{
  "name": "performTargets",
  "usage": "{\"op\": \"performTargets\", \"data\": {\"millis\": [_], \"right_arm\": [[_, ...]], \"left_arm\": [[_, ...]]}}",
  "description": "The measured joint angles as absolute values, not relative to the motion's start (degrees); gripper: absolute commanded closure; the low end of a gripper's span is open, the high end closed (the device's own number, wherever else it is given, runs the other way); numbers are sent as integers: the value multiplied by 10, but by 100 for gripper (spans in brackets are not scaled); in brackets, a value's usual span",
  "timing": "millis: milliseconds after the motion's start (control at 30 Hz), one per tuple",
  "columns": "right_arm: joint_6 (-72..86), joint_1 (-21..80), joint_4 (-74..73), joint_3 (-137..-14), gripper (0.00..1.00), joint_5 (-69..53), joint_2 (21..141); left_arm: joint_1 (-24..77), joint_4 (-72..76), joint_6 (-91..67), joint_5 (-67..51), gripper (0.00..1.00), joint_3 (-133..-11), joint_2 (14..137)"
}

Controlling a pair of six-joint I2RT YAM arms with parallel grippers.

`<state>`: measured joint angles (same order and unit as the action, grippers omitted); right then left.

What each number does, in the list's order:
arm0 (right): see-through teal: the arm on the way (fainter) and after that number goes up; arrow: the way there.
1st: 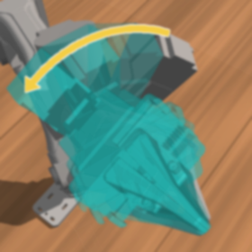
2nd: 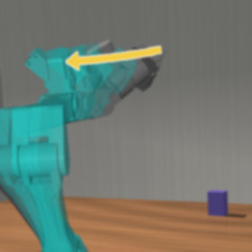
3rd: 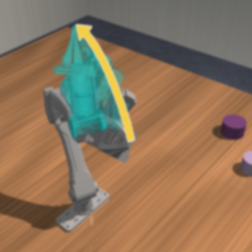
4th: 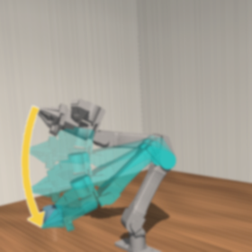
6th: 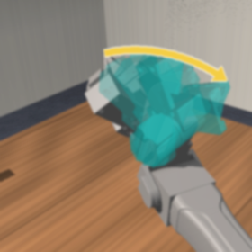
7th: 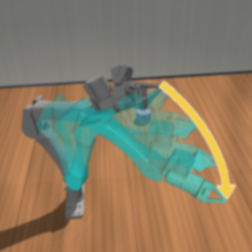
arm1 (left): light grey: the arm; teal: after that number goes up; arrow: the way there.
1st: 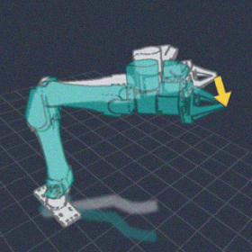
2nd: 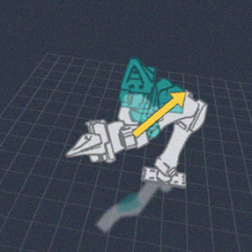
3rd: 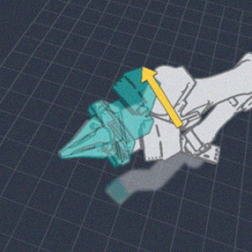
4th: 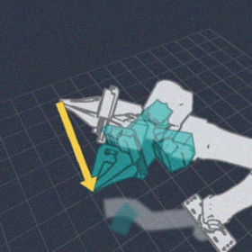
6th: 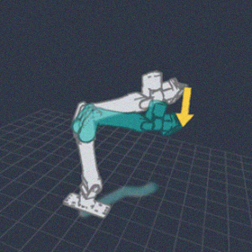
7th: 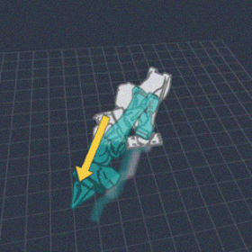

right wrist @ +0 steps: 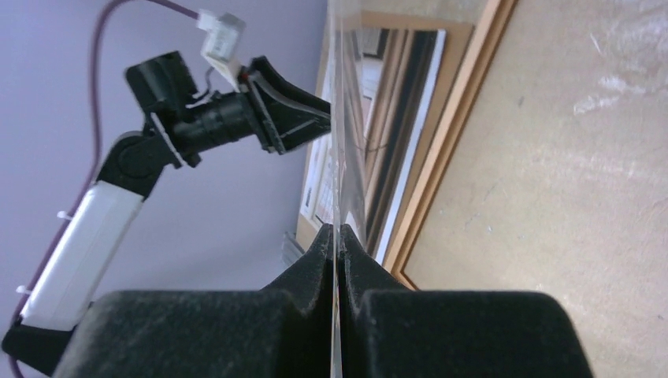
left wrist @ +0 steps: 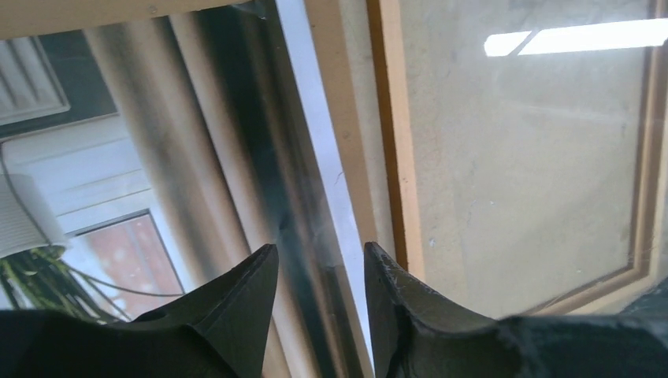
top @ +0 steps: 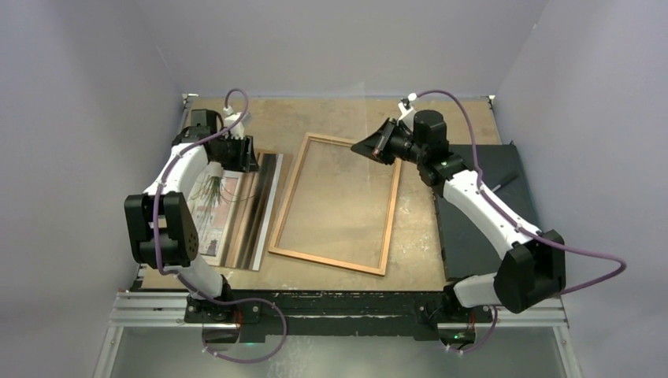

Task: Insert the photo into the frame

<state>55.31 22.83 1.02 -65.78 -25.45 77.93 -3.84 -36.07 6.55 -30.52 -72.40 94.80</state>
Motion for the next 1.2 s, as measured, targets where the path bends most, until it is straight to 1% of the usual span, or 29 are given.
{"op": "performTargets", "data": {"millis": [100, 300, 367, 500, 600, 700, 733, 833, 1000, 1200], "right_arm": [[561, 228, 36, -624, 100, -265, 797], [563, 227, 60, -563, 100, -259, 837], [560, 225, 63, -547, 100, -250, 839], [548, 223, 65, -523, 100, -232, 839], [537, 220, 66, -503, 100, -214, 838], [529, 219, 69, -479, 100, -190, 830], [528, 219, 70, -471, 100, -185, 825], [528, 219, 78, -434, 100, -162, 795], [530, 218, 106, -385, 100, -135, 752], [531, 217, 137, -364, 100, -123, 746]], "left_arm": [[-42, -361, 73, -290, 54, -715, 940], [-44, -360, 95, -264, 56, -672, 930], [-44, -362, 104, -261, 58, -662, 930], [-43, -361, 121, -266, 67, -651, 930], [-42, -360, 133, -295, 70, -645, 930], [-31, -354, 138, -315, 71, -635, 929], [-26, -352, 141, -317, 70, -633, 929], [-2, -346, 142, -323, 64, -626, 929], [32, -326, 140, -325, 57, -610, 929], [35, -318, 139, -324, 58, -608, 952]]}}
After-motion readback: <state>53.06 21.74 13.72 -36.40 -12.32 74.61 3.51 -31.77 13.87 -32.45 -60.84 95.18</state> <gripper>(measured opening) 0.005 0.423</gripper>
